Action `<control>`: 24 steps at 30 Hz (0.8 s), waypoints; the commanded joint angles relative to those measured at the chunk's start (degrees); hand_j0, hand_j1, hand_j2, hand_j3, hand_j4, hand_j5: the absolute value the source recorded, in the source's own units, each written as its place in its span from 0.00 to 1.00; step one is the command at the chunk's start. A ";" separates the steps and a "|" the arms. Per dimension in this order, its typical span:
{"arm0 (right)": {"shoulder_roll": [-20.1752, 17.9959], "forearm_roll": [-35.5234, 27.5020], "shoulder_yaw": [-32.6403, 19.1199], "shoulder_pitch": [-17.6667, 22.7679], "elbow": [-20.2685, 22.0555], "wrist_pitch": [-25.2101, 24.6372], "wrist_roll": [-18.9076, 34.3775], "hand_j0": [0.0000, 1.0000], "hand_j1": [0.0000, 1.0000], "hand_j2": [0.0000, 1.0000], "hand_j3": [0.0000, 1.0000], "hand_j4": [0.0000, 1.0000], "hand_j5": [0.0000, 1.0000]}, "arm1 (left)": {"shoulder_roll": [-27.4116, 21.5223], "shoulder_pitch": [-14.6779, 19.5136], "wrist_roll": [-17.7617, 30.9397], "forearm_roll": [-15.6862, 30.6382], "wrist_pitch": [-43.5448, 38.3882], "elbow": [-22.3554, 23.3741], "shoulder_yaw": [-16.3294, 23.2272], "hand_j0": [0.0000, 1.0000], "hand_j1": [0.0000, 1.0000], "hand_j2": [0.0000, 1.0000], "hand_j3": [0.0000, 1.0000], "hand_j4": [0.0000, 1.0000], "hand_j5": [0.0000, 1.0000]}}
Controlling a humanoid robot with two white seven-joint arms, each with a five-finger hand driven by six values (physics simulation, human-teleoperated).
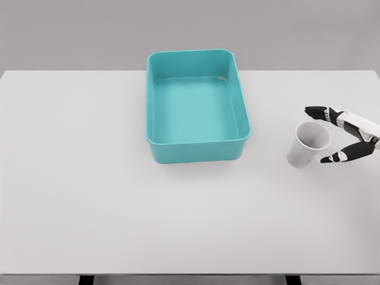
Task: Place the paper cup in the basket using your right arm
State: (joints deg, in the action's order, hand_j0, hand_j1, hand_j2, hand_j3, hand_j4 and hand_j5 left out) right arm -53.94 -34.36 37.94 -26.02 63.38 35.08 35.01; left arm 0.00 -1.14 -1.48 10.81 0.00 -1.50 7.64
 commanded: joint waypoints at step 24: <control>3.49 1.05 -0.06 -0.44 -2.47 -0.10 -0.01 1.00 1.00 1.00 1.00 1.00 1.00 | 0.00 0.00 -0.01 0.00 0.00 0.01 0.00 1.00 1.00 1.00 1.00 1.00 1.00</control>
State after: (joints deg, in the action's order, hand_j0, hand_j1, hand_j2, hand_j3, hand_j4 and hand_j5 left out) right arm -50.50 -32.87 37.95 -26.46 60.87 35.08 35.01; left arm 0.00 -1.14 -1.49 10.81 0.00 -1.50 7.64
